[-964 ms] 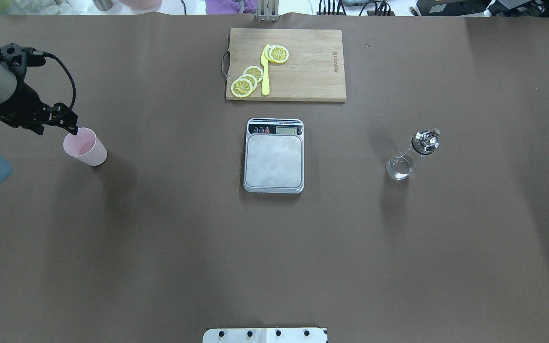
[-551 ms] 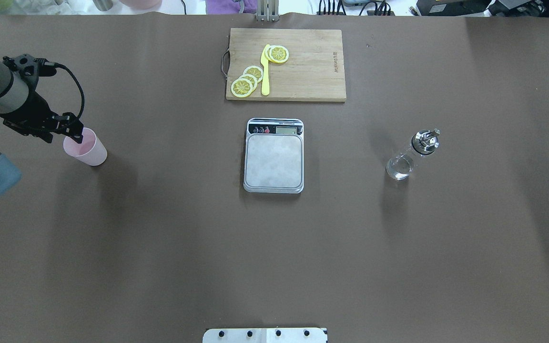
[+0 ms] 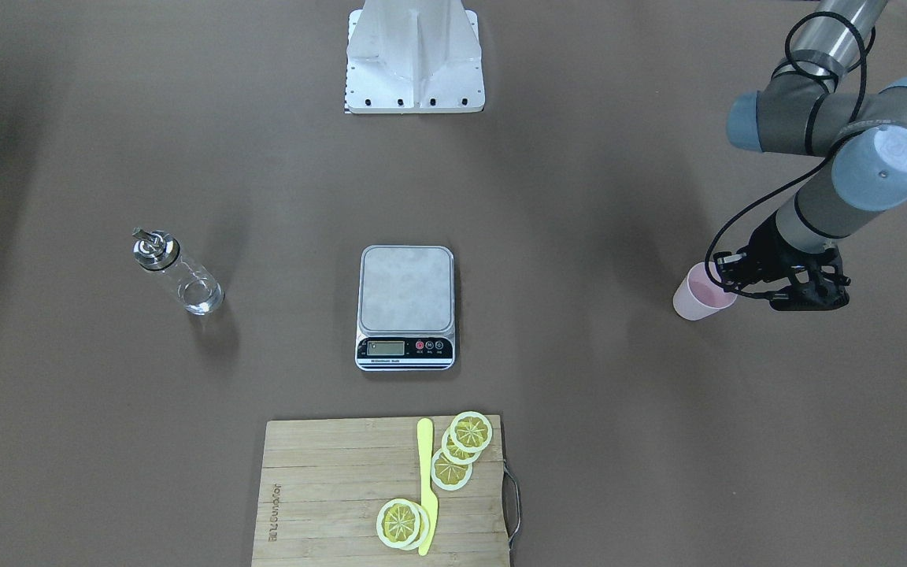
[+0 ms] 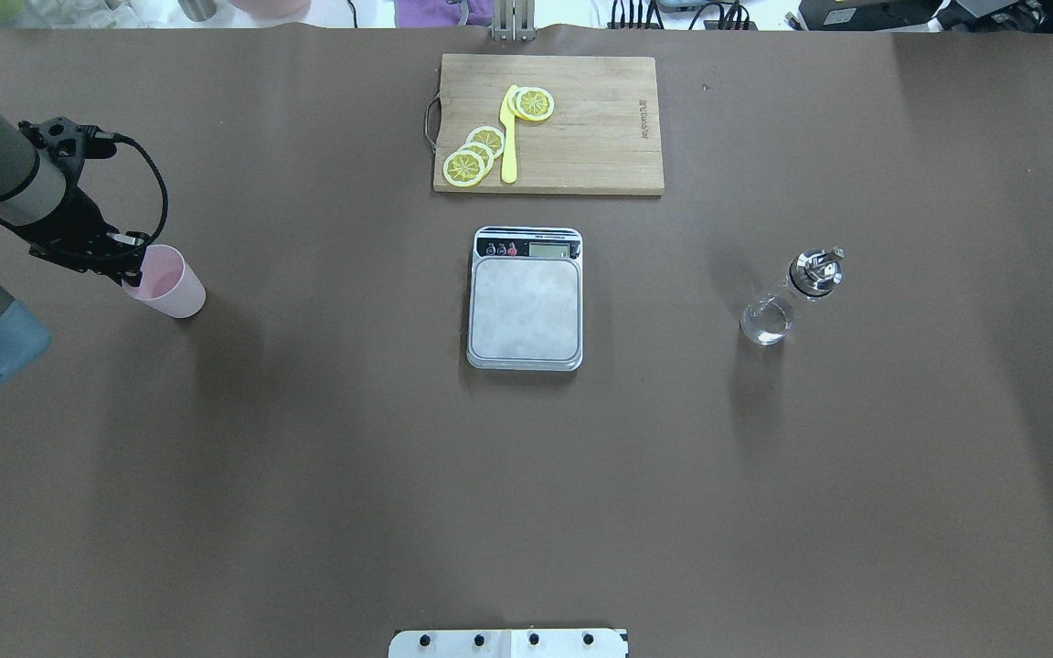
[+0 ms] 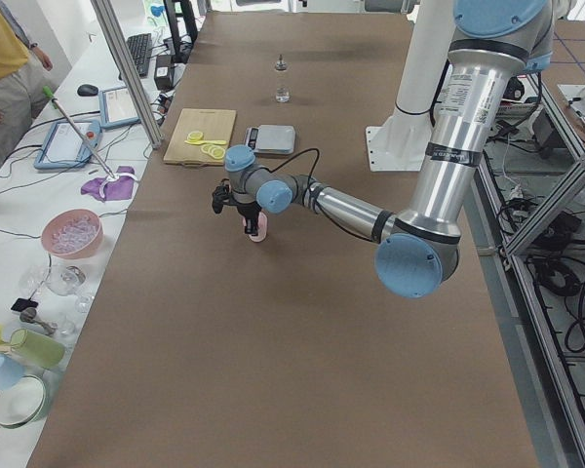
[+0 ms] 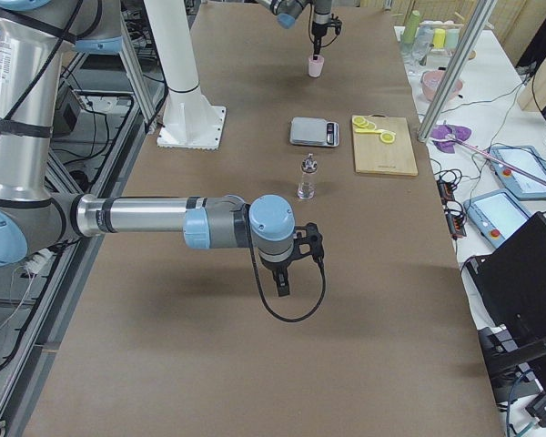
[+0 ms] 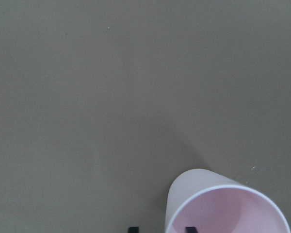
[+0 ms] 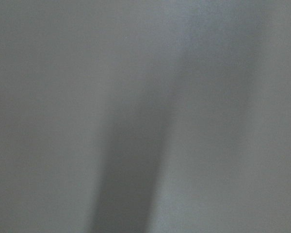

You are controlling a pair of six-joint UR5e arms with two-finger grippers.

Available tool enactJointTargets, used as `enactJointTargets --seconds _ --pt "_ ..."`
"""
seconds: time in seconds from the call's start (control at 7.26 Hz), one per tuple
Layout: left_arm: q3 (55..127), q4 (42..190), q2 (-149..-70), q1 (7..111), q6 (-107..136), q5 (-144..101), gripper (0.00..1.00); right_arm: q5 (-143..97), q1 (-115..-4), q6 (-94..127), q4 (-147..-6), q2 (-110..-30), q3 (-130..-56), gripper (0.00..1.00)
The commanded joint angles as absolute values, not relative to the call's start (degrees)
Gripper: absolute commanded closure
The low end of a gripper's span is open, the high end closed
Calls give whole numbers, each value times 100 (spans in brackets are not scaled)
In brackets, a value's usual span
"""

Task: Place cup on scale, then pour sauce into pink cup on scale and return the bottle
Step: 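Reach the left gripper down and grasp the pink cup, then carry the pink cup with the left gripper onto the scale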

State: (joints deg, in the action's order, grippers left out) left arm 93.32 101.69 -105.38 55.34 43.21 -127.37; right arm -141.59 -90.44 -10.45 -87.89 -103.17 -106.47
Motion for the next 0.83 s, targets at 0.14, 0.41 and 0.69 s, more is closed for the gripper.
enactJointTargets --seconds 0.14,0.41,0.69 --pt "9797 9078 -11763 5528 4953 -13219 100 -14142 -9044 -1055 -8789 -10266 -10617 0" --pt "9923 8220 -12827 4935 6085 -12722 100 -14098 -9044 -1063 -8598 -10266 -10617 0" --pt "9330 8296 -13680 4195 7018 -12298 100 -14168 -9035 -1046 -8236 -10274 -10442 0"
